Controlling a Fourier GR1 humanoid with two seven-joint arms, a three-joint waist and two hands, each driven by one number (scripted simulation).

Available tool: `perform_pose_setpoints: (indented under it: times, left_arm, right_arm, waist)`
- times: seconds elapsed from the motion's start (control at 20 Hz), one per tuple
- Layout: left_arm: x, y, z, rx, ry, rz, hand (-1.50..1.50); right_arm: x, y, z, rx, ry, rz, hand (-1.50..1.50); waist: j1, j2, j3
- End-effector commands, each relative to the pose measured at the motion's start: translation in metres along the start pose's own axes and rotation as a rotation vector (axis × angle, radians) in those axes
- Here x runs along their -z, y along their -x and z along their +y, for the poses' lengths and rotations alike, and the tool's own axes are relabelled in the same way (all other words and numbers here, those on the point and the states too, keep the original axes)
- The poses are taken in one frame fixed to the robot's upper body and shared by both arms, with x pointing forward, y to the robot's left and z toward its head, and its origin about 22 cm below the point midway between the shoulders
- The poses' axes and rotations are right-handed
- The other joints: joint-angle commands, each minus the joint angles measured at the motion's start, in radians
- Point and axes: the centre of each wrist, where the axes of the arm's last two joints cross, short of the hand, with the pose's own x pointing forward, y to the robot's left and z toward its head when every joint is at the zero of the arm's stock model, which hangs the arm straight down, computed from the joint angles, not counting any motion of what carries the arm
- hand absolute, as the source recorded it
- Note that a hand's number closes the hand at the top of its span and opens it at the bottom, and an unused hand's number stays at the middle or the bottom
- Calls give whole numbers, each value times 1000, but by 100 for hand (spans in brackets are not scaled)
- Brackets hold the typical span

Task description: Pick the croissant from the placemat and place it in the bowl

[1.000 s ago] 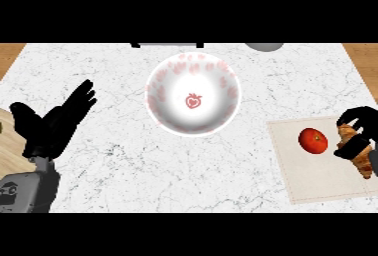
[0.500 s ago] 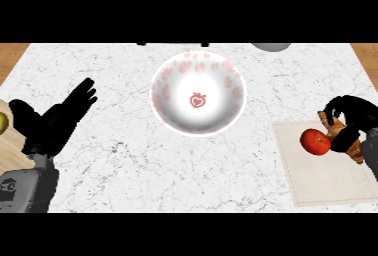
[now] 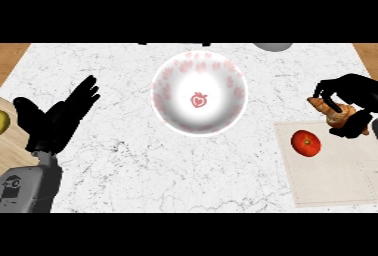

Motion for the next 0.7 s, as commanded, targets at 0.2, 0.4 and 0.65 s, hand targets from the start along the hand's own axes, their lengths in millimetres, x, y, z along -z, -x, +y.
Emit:
perform_pose_setpoints:
  times: [0.2, 0.4, 0.65]
  left_arm:
    - [-14, 6, 17, -13, -26, 24, 0]
    - [-34, 18, 17, 3, -48, 37, 0]
    - [-23, 16, 22, -8, -33, 14, 0]
  right_arm:
    - [-23, 2, -65, -26, 83, -178, 150]
    - [-40, -21, -111, -85, 136, -217, 150]
    - [-58, -43, -145, -84, 191, -259, 150]
  waist:
    - [-35, -13, -2]
    - [-43, -20, -3]
    - [-42, -15, -3]
